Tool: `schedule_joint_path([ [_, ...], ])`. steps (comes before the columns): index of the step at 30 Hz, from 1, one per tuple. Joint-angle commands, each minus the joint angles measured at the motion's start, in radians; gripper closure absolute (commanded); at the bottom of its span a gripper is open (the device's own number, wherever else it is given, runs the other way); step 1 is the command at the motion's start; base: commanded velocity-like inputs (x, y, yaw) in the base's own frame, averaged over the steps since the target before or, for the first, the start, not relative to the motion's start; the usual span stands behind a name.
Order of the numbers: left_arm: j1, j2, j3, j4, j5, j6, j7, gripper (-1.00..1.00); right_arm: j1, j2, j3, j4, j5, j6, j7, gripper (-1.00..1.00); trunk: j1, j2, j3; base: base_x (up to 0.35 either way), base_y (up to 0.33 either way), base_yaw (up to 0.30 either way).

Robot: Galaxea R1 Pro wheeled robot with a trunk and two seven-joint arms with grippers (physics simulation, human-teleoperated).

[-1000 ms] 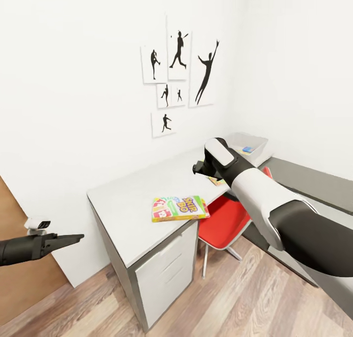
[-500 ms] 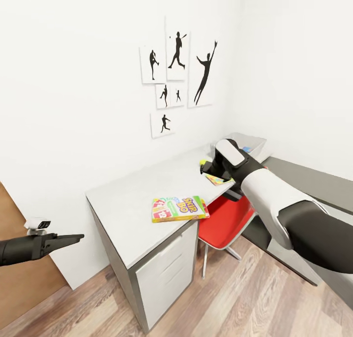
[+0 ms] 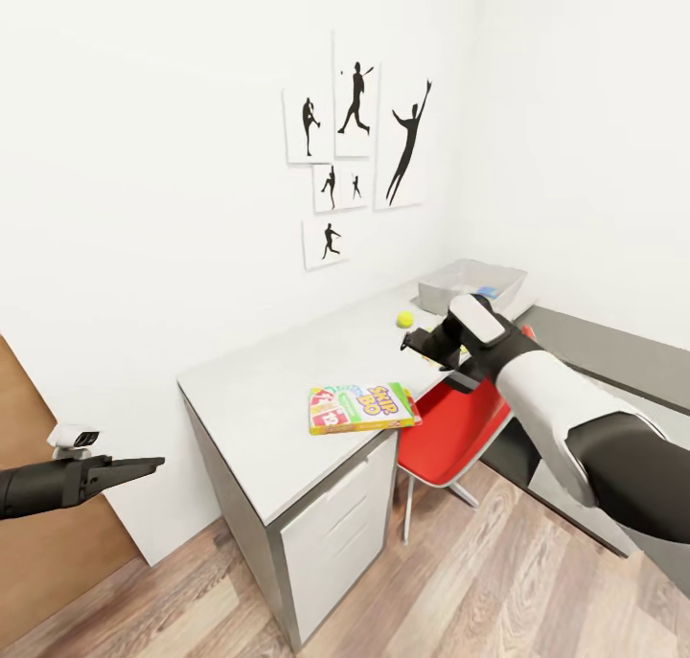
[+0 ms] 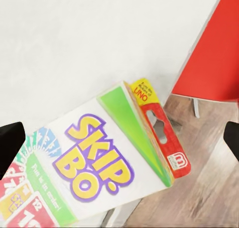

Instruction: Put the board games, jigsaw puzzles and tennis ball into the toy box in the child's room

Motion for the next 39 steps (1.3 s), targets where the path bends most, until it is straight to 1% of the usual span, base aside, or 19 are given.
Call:
schedule_joint_path([
  [1,-0.001,0.000,0.000,0.000,-0.001,0.011,-0.004,-1.00,0.009,-0.004,0.003,-0.003,-0.011,0.001,0.002,-1.00,0.000,-0.001,-0.001,0.000,0.018,0.000],
  [4,-0.001,0.000,0.000,0.000,-0.001,0.011,-0.004,-1.00,0.032,-0.014,-0.011,-0.005,-0.010,0.000,0.029,-1.00,0.000,-0.001,-0.001,0.000,0.011,0.000],
  [7,-0.001,0.000,0.000,0.000,-0.001,0.011,-0.004,-1.00,0.043,-0.018,-0.019,-0.006,-0.010,-0.003,0.041,-1.00,0.000,-0.001,-0.001,0.000,0.005,0.000],
  [19,-0.001,-0.001,-0.002,0.000,-0.001,0.011,-0.004,-1.00,0.050,-0.023,-0.026,-0.011,-0.009,-0.006,0.048,-1.00,0.000,-0.001,-0.001,0.000,0.003,0.000],
  [29,-0.001,-0.001,-0.002,0.000,-0.001,0.011,-0.004,-1.00,0.052,-0.026,-0.027,-0.007,-0.008,-0.005,0.052,-1.00,0.000,-0.001,-0.001,0.000,0.071,0.000],
  [32,-0.001,-0.001,-0.002,0.000,-0.001,0.011,-0.004,-1.00,0.052,-0.035,-0.027,-0.006,-0.009,-0.004,0.055,-1.00,0.000,-0.001,-0.001,0.000,0.082,0.000],
  [33,-0.001,-0.001,-0.001,0.000,-0.001,0.011,-0.004,-1.00,0.059,-0.057,-0.029,-0.005,-0.010,-0.004,0.081,-1.00,0.000,-0.001,-0.001,0.000,0.152,0.000],
  [34,-0.001,-0.001,-0.001,0.000,-0.001,0.011,-0.004,-1.00,0.065,-0.065,-0.029,-0.005,-0.010,-0.006,0.103,-1.00,0.000,-0.001,-0.001,0.000,0.097,0.000],
  [36,-0.001,-0.001,-0.001,0.000,-0.001,0.011,-0.004,-1.00,0.072,-0.075,-0.029,-0.005,-0.010,-0.009,0.129,-1.00,0.000,-0.001,-0.001,0.000,0.070,0.000],
  [38,-0.001,-0.001,-0.002,0.000,-0.001,0.011,-0.004,-1.00,0.082,-0.092,-0.028,-0.005,-0.009,-0.016,0.167,-1.00,0.000,-0.001,-0.001,0.000,0.033,0.000],
  [39,-0.001,-0.001,-0.002,0.000,-0.001,0.011,-0.004,-1.00,0.083,-0.095,-0.028,-0.005,-0.009,-0.017,0.173,-1.00,0.000,-0.001,-0.001,0.000,0.020,0.000],
])
